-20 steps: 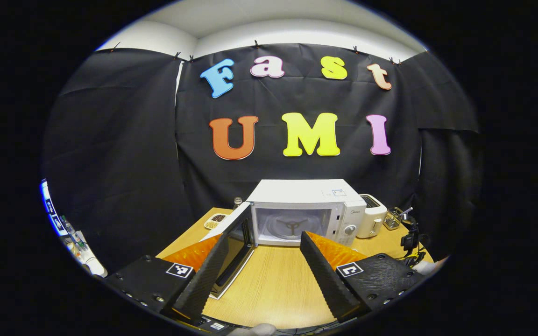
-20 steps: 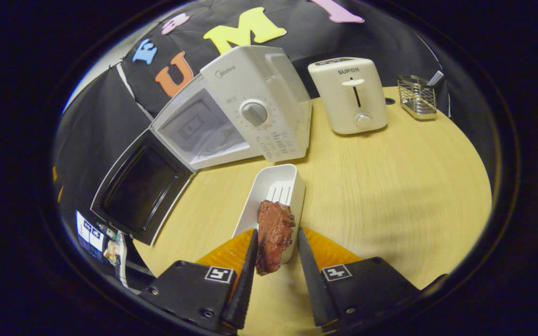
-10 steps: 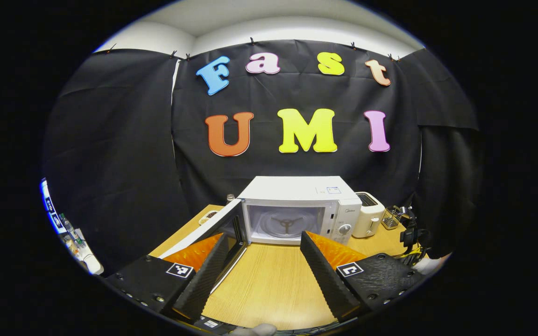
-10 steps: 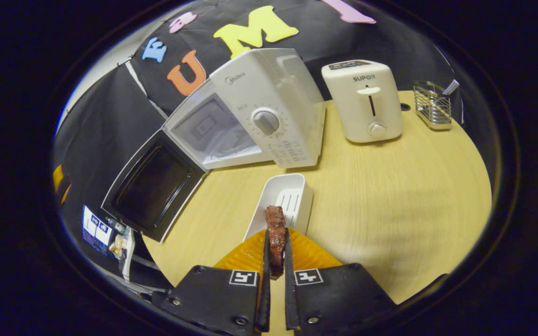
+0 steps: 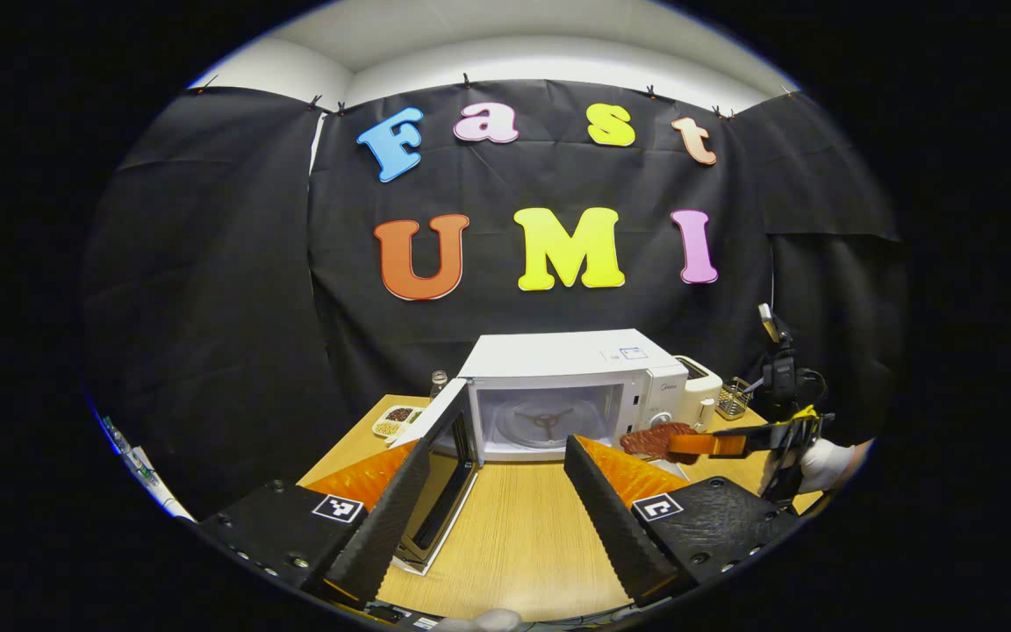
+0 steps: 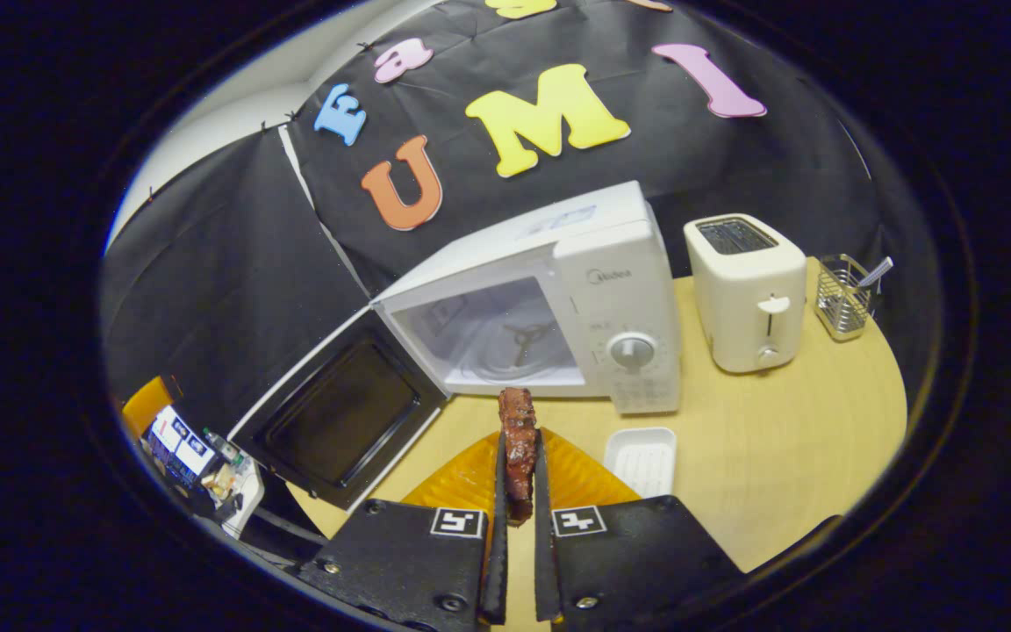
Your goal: Open the microwave oven with the left hand, put the food in, and close the microwave oven.
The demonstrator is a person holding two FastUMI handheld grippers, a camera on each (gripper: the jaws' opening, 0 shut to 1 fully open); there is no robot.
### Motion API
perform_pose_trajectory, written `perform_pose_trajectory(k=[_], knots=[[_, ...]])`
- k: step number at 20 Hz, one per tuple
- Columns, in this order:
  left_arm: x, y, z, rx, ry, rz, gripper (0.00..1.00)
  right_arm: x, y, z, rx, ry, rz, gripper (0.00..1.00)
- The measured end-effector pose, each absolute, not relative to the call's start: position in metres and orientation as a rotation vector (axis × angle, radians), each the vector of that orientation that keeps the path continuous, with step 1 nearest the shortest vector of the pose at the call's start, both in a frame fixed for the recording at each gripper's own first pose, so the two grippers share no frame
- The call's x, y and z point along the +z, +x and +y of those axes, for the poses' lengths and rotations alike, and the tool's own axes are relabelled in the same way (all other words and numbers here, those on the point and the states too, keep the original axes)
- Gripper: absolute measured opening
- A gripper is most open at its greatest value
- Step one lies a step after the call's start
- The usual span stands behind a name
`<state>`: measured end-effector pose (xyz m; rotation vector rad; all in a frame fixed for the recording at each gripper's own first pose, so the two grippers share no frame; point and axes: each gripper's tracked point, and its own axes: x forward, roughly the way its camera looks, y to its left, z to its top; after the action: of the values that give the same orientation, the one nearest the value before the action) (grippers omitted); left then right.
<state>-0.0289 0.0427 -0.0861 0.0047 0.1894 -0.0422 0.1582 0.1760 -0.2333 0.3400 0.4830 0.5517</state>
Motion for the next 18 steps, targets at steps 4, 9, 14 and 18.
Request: perform_pose_trajectory(k=[4,9,14,18], knots=[[-0.09,-0.024,0.055,-0.115,0.016,0.209,0.96,-0.228,0.187,0.25,0.506,0.496,0.413,0.16],[-0.106,-0.025,0.077,-0.172,0.051,0.236,0.96,-0.255,0.229,0.318,0.368,0.694,0.36,0.15],[-0.131,-0.028,0.098,-0.183,0.082,0.287,0.95,-0.278,0.281,0.346,0.234,0.843,0.306,0.15],[-0.152,-0.029,0.113,-0.178,0.101,0.316,0.95,-0.3,0.327,0.352,0.154,0.837,0.279,0.15]])
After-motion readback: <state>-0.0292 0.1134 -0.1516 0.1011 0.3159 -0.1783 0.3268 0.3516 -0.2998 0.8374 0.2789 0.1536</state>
